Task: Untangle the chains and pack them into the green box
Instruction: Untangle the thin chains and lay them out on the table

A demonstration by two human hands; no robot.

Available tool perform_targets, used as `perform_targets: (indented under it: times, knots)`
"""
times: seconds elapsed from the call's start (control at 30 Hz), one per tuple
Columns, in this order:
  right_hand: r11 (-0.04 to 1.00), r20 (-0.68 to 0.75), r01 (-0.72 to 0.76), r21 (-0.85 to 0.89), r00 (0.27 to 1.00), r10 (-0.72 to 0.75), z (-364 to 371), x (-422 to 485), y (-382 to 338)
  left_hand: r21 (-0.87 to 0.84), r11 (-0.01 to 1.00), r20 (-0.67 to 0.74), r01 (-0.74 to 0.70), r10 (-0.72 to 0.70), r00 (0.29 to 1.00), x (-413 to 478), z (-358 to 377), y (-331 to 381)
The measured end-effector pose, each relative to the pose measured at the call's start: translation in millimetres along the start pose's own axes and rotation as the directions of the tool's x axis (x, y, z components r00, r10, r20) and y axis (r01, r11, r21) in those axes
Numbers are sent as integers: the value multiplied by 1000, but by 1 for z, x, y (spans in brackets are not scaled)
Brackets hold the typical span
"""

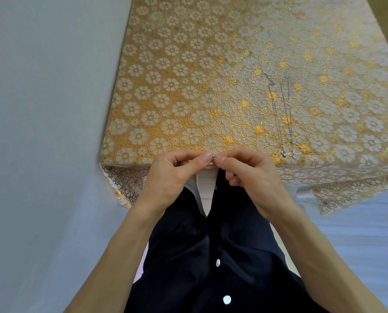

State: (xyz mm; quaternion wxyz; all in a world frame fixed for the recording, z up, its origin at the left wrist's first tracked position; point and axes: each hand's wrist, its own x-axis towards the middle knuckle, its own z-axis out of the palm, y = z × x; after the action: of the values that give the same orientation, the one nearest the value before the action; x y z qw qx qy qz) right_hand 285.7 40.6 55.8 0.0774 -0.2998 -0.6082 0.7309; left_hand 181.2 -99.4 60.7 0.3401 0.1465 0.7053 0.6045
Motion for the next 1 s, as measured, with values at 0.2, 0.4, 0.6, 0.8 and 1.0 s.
perform_targets:
  times: [0.2, 0.4, 0.6, 0.8, 1.0]
  knots:
    - [995, -31, 93, -45, 995, -94, 1, -2, -1, -29, 999, 5, 30, -30, 1000, 0, 0, -2]
    - [983, 4, 143, -117, 990, -143, 0, -5, 1, -82, 995, 45, 56, -52, 998, -2, 1, -2]
    - [993, 14, 102, -62, 995, -101, 0, -7, 2, -103, 992, 27, 68, -66, 997, -5, 5, 1]
    - [997, 12, 28, 76, 999, -29, -2, -6, 0, -28, 999, 25, 22, -22, 999, -6, 5, 0]
    - [964, 68, -57, 259, 997, 40, -3, -7, 0, 1, 1000, 10, 4, -4, 1000, -7, 4, 1]
